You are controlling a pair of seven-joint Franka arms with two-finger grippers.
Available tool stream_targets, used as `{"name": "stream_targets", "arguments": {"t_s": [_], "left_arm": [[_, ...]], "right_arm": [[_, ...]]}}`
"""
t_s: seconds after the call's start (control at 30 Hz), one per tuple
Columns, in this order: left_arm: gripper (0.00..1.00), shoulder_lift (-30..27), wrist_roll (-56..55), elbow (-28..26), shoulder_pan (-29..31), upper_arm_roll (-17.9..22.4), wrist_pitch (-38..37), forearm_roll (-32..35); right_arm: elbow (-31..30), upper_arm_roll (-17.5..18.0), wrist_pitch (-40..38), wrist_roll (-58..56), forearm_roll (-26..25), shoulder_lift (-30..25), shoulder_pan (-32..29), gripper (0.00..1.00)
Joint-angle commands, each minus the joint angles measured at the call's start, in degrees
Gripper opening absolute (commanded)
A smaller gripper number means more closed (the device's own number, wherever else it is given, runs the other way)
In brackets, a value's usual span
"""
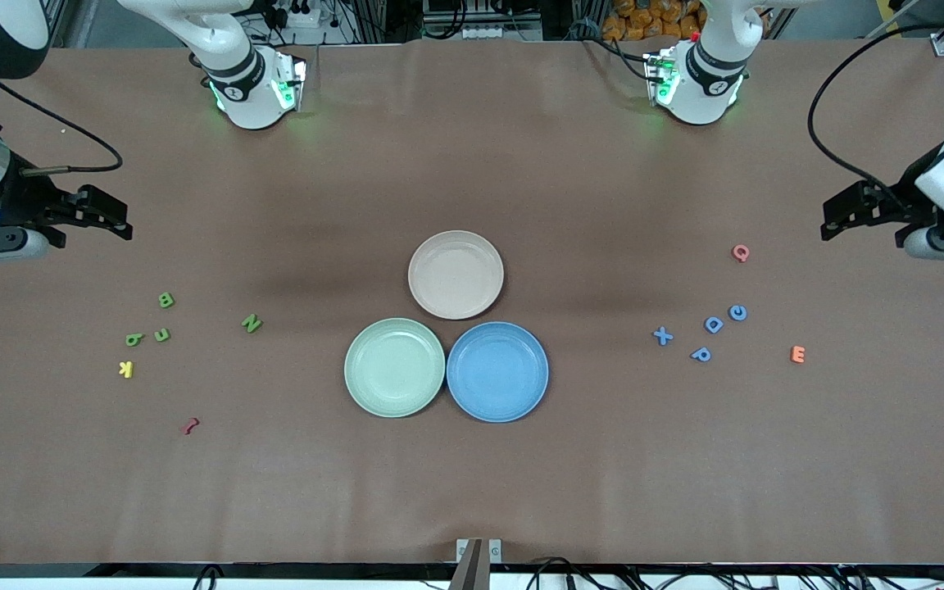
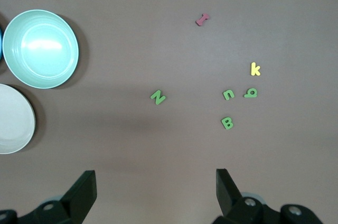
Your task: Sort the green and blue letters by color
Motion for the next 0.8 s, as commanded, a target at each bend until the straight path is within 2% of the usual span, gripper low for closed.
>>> {"name": "stream_targets", "arguments": {"t_s": [0.0,0.13,0.53,0.77], "left_arm": [[1.0,2.66,-1.18,0.71,-0.3,-0.19,2.64,1.19],[1.0,5.21,-1.18,0.71,-1.97,-0.19,4.31,1.2],[1.0,14.79,-1.18,-0.08,-1.71,-0.28,10.91,0.58],[1.0,17.52,-1.18,-2.54,-1.44,-0.28,15.38,0.49]], "right_arm": [[0.35,0.55,-0.6,1.09,-1.38,-0.28,-0.25,1.0],[0.35,0.55,-0.6,1.09,-1.47,-0.19,-0.25,1.0],[0.35,0.55,-0.69,1.09,-1.38,0.16,-0.25,1.0],[0.44,0.55,-0.6,1.09,-1.38,0.25,-0.51,1.0]]}}
